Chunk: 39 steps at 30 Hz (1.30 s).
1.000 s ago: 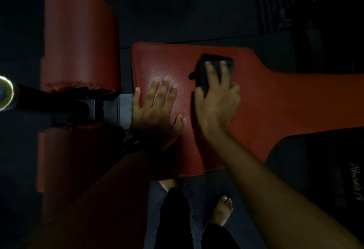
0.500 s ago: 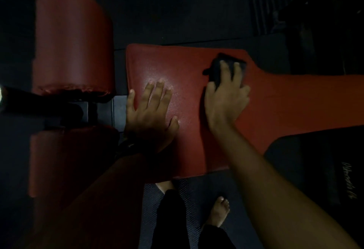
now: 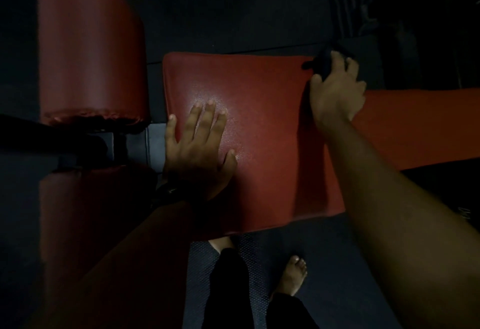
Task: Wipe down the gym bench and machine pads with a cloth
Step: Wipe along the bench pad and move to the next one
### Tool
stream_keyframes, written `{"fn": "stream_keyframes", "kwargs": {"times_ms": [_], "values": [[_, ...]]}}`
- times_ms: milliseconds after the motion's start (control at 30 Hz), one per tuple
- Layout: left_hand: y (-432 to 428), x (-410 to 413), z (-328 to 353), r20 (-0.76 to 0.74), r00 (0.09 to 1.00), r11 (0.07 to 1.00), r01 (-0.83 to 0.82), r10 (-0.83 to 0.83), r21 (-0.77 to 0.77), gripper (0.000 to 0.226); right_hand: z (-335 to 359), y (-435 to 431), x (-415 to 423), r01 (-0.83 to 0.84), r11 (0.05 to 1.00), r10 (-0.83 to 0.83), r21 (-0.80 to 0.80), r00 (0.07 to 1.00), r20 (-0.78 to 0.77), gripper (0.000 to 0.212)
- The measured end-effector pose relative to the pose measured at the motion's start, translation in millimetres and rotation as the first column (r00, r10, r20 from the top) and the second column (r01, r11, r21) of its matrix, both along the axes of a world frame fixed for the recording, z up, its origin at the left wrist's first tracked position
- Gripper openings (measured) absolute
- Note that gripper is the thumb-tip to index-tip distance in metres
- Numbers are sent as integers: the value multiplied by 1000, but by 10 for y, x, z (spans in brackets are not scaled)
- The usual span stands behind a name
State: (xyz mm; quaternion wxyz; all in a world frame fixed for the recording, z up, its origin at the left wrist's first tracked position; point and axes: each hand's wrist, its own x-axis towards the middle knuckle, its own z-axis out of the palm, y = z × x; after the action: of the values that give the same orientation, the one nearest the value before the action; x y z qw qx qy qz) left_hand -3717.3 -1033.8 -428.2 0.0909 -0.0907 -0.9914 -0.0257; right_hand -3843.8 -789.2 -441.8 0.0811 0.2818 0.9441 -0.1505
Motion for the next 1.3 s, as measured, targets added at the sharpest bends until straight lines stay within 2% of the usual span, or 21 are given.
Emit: {"fn": "stream_keyframes", "kwargs": {"times_ms": [100, 233, 300, 367, 467, 500, 533, 600, 700, 767, 800, 867, 933, 967, 1000, 1067, 1133, 1200, 1267, 1300], "values": [[9, 11, 0, -8, 1000, 1000, -3, 3, -1, 68, 52, -386, 444, -35, 999, 37, 21, 994, -100, 63], [8, 7, -11, -35, 999, 1000, -3, 3, -5, 66, 48, -551, 651, -355, 932, 362, 74, 904, -227, 65], [16, 7, -22, -66, 998, 1000, -3, 4, 4, 65, 15, -360, 494, -422, 901, 435, 105, 873, -219, 65], [26, 8, -28, -69, 998, 1000, -8, 10, 21, 64, -21, -207, 387, -370, 924, 381, 100, 911, -154, 66], [42, 8, -28, -75, 997, 1000, -21, 22, 18, 64, -19, -256, 423, -32, 999, 31, -4, 993, -111, 66], [44, 5, -33, -80, 996, 1000, -25, 26, 18, 64, 10, -352, 506, 38, 999, -39, -17, 994, -102, 65], [41, 2, -41, -79, 996, 1000, -27, 28, 16, 64, 45, -464, 609, 38, 999, -38, -9, 994, -104, 65], [30, 2, -57, -82, 996, 1000, -19, 20, 12, 65, 98, -656, 791, -115, 993, 115, 11, 978, -173, 65], [19, 1, -54, -91, 996, 1000, -13, 14, 13, 65, 75, -603, 713, -443, 895, 439, 59, 849, -294, 64], [25, 1, -53, -91, 996, 1000, -13, 14, 12, 64, 20, -361, 548, -498, 862, 505, 97, 826, -252, 66], [27, -2, -56, -92, 996, 1000, -11, 12, 12, 64, -5, -246, 510, -450, 888, 459, 89, 865, -202, 67], [18, 3, -57, -84, 996, 1000, -6, 6, 5, 64, -59, -122, 567, -209, 977, 214, 50, 966, -145, 67], [15, 4, -59, -79, 997, 1000, -9, 9, 1, 64, -42, -213, 727, 11, 1000, -8, 21, 993, -120, 66], [17, 0, -61, -81, 997, 1000, -11, 11, 4, 64, -19, -315, 837, 37, 999, -34, 24, 993, -112, 65], [17, -5, -64, -88, 996, 1000, -10, 11, 8, 64, 17, -430, 944, 11, 1000, -8, 24, 992, -127, 66], [18, -13, -75, -103, 995, 1000, -7, 8, 3, 63, 68, -602, 1095, -147, 989, 147, 13, 970, -196, 67], [12, -4, -79, -104, 995, 1000, -7, 7, 2, 64, 63, -585, 1082, -383, 923, 380, 43, 886, -264, 67], [19, -2, -87, -113, 994, 1000, -5, 5, 2, 64, 25, -388, 923, -525, 846, 529, 93, 804, -270, 68], [22, -13, -85, -114, 993, 1000, -1, -1, -19, 63, -5, -194, 822, -536, 835, 551, 130, 805, -222, 70], [24, -15, -84, -109, 994, 999, -3, -1, -37, 64, -20, -132, 840, -475, 872, 490, 122, 847, -207, 70]]}}
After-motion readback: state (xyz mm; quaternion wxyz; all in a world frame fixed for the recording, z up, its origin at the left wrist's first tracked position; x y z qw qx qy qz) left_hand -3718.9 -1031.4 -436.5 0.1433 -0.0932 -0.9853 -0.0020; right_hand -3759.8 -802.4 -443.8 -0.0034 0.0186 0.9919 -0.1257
